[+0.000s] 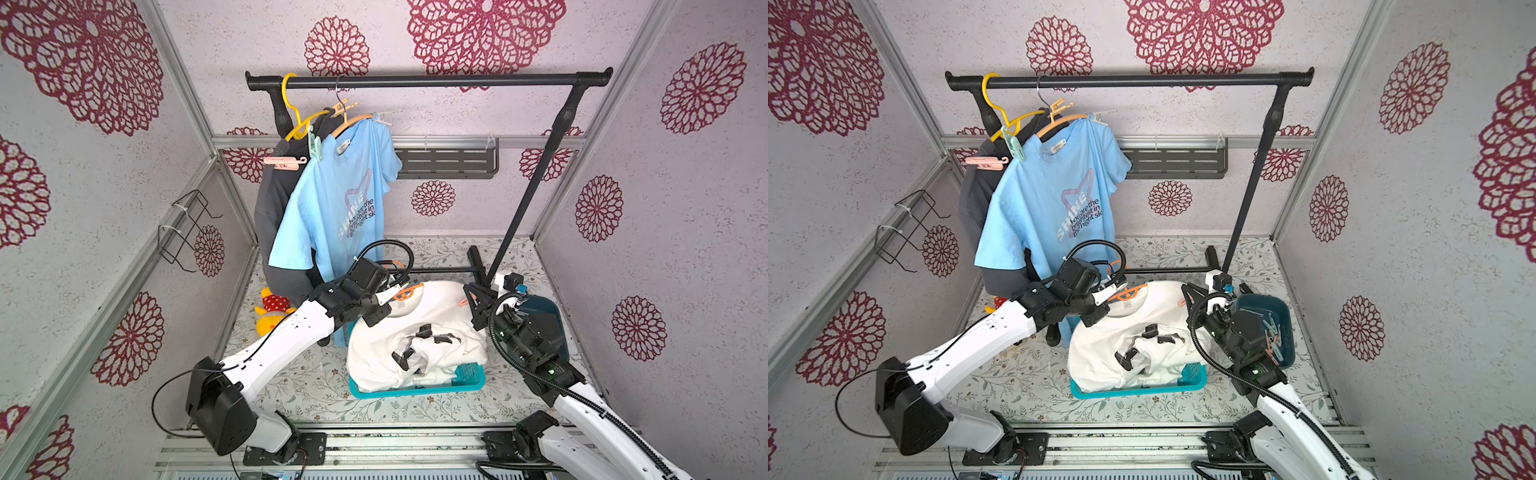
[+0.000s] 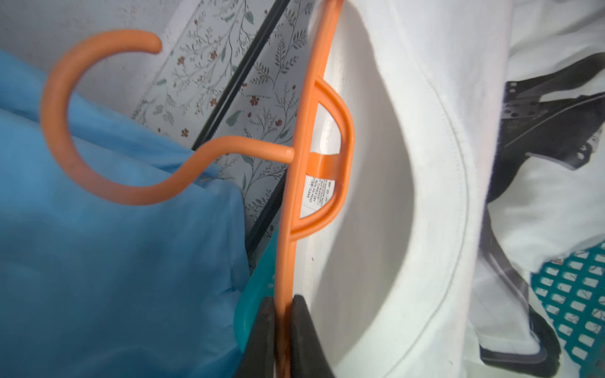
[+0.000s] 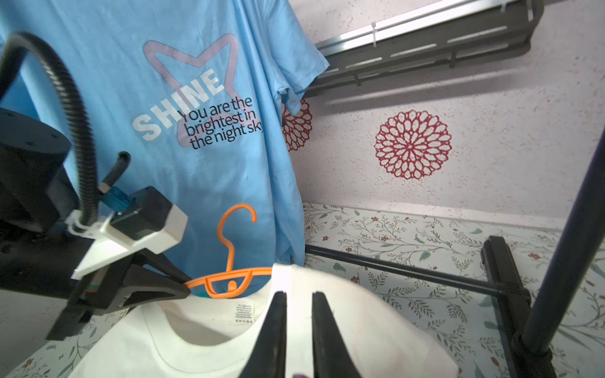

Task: Use clothespins to secure the t-shirt on both sides of the hanger
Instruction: Pick up the hanger from the basket.

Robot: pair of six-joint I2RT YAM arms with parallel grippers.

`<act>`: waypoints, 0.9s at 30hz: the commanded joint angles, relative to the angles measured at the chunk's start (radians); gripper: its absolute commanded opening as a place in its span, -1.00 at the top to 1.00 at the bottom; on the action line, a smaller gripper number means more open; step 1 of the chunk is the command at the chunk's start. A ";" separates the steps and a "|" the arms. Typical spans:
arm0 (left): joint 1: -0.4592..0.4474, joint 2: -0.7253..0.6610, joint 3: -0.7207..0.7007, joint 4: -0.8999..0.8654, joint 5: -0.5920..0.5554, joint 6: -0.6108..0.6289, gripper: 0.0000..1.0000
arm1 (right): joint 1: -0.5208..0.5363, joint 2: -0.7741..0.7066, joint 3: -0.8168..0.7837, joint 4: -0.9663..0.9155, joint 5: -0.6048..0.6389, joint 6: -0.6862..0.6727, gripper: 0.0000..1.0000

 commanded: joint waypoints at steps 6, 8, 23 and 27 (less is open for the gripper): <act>-0.032 -0.157 0.035 -0.020 -0.119 0.286 1.00 | -0.003 -0.029 0.155 0.018 -0.129 -0.228 1.00; -0.045 -0.197 0.037 -0.004 -0.146 0.358 1.00 | -0.003 -0.029 0.192 0.000 -0.169 -0.257 1.00; -0.113 -0.412 -0.108 0.249 -0.180 0.662 1.00 | -0.003 -0.017 0.253 0.025 -0.419 -0.294 1.00; -0.119 -0.443 -0.174 0.341 -0.197 0.732 1.00 | -0.003 -0.023 0.254 0.023 -0.446 -0.302 1.00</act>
